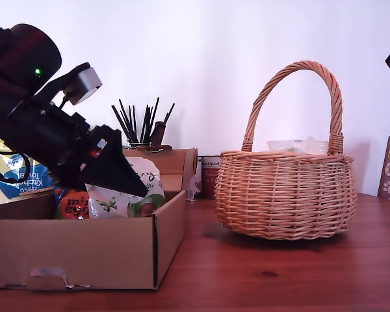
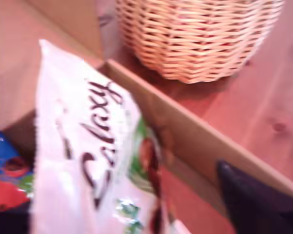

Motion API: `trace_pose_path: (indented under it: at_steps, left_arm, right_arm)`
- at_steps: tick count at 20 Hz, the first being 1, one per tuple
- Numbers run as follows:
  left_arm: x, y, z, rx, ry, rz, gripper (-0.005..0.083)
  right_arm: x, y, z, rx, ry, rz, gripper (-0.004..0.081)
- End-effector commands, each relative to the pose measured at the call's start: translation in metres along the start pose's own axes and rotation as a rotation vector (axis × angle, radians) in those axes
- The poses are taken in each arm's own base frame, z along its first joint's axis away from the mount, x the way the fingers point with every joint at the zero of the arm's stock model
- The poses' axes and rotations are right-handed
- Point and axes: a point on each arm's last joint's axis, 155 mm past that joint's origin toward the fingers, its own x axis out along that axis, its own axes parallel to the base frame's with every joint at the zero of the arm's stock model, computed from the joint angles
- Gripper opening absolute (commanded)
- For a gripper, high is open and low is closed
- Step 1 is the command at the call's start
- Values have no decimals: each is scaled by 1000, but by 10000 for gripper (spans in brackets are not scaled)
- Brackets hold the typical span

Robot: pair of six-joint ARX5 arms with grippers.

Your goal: Move the bags of Easter eggs from the cardboard box on the left into the woven basket on the right side.

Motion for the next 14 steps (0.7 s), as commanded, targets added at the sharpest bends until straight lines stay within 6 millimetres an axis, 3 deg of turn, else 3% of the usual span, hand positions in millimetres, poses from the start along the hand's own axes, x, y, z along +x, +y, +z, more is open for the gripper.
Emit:
trace_pose_path:
  at_steps: [1,5,7,10,14]
  left_arm:
    - [12,4,-12,-7,17,-4,376]
    - [26,7,-32,-27,54,-12,372]
    - [29,8,-34,-30,59,-13,290]
    - [26,9,-22,-16,28,-7,91]
    - [15,7,2,2,-23,-4,71]
  right_arm:
    - [-2,2,6,-9,-18,7,-12]
    - [-2,2,6,-9,-18,7,-12]
    - [-2,2,6,-9,-18,7,-12]
    - [-2,2,6,-9,-17,7,-12]
    - [-2,2,6,-9,-17,7,-12]
